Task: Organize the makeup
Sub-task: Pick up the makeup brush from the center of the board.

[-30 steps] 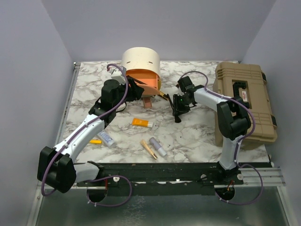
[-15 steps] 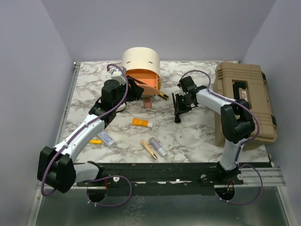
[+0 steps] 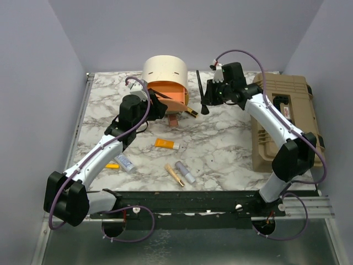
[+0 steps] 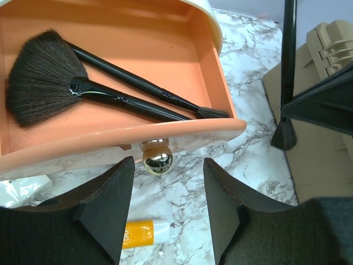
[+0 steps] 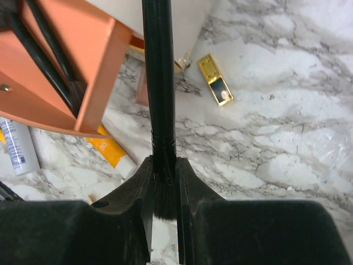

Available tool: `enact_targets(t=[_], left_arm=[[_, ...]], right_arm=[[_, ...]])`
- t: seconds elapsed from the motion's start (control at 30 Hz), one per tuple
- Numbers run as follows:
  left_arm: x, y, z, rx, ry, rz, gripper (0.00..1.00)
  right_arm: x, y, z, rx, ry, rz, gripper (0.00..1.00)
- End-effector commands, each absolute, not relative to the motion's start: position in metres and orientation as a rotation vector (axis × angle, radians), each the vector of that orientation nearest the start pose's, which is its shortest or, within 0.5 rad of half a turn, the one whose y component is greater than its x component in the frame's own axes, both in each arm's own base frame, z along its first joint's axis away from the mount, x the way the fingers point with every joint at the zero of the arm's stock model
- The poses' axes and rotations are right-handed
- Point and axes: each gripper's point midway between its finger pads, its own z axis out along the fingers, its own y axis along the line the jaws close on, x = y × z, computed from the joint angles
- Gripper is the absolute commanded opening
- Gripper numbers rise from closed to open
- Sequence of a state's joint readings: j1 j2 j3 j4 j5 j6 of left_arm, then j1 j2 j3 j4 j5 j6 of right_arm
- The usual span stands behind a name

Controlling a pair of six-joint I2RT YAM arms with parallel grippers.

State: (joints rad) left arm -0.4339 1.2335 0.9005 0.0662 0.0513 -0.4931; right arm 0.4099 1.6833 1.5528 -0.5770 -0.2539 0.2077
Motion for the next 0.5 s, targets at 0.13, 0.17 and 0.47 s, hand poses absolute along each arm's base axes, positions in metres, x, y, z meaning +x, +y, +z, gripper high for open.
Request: enact_targets(t=[0.13, 0.17, 0.47], left_arm=[[0.362, -0.203, 0.236, 0.001, 1.900, -0.694, 0.54], [0.362, -0.202, 0.236, 0.006, 1.900, -0.692, 0.54], [0.361, -0.200, 0.236, 0.010, 1.896, -0.677, 0.53]], right_arm=[[0.402, 0.246, 0.241, -0.755, 2.227, 0.475, 0.00], [0.403, 0.249, 0.243, -0.791, 2.223, 0.483, 0.01], [0.402, 0.280, 0.267, -1.026, 2.165, 0.584, 0.04]])
